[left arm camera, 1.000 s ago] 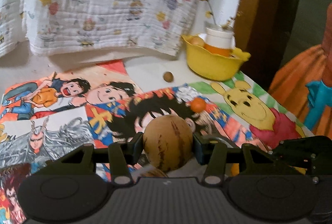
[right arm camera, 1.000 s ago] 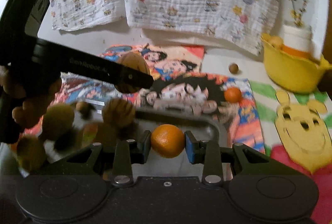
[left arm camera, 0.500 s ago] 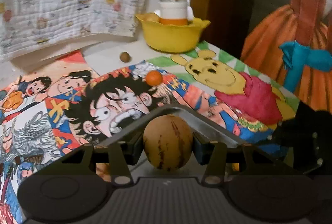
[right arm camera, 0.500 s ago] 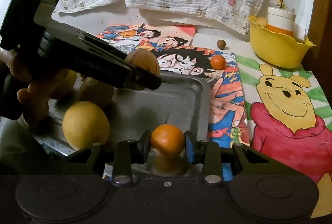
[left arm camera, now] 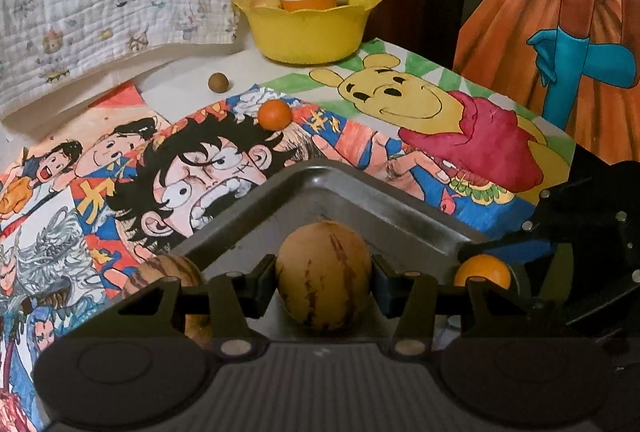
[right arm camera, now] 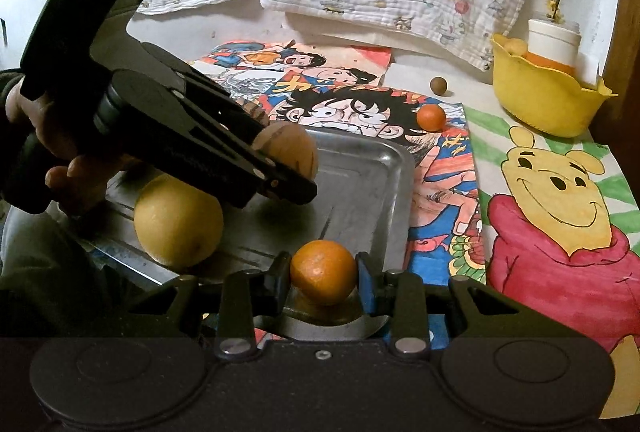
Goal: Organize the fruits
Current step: 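Carry the striped fruit with the left tool while the right tool carries the mandarin to the tray, then lower and release the striped fruit with the left tool while the right tool releases the mandarin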
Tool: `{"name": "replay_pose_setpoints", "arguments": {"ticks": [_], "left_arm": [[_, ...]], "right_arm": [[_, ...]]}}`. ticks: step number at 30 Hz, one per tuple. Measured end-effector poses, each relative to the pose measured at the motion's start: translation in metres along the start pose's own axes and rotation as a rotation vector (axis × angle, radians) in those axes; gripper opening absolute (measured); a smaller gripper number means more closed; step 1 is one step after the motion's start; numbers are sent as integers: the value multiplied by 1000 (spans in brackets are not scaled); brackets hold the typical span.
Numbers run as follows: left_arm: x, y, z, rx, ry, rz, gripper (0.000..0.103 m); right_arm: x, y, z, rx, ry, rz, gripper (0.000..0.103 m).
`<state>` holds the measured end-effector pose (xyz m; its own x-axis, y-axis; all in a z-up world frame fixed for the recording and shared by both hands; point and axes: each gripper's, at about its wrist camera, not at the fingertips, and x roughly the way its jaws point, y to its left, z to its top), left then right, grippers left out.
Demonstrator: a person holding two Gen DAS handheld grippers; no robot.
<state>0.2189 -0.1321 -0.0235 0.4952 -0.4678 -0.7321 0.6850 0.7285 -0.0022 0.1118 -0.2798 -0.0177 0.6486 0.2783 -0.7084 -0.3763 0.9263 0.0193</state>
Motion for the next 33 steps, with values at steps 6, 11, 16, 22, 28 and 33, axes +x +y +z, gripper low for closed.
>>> {"name": "replay_pose_setpoints", "arguments": {"ticks": [6,11,16,22,28,33], "left_arm": [[4,-3,0,11,24,10,54],[5,-3,0,10,29,11,54],[5,-2,0,3,33,15,54],[0,-2,3,-1,13,18,57],[-8,-4,2,-7,-5,27,64],[-19,-4,0,-28,-33,39,74]], "right_arm": [[0,1,-1,-1,2,1,36],[0,1,-1,-2,2,1,36],[0,1,-1,-2,2,2,36],[0,0,-1,-4,-2,7,39],[-3,2,-4,-4,-10,11,45],[-9,4,-5,0,-23,10,53]]}}
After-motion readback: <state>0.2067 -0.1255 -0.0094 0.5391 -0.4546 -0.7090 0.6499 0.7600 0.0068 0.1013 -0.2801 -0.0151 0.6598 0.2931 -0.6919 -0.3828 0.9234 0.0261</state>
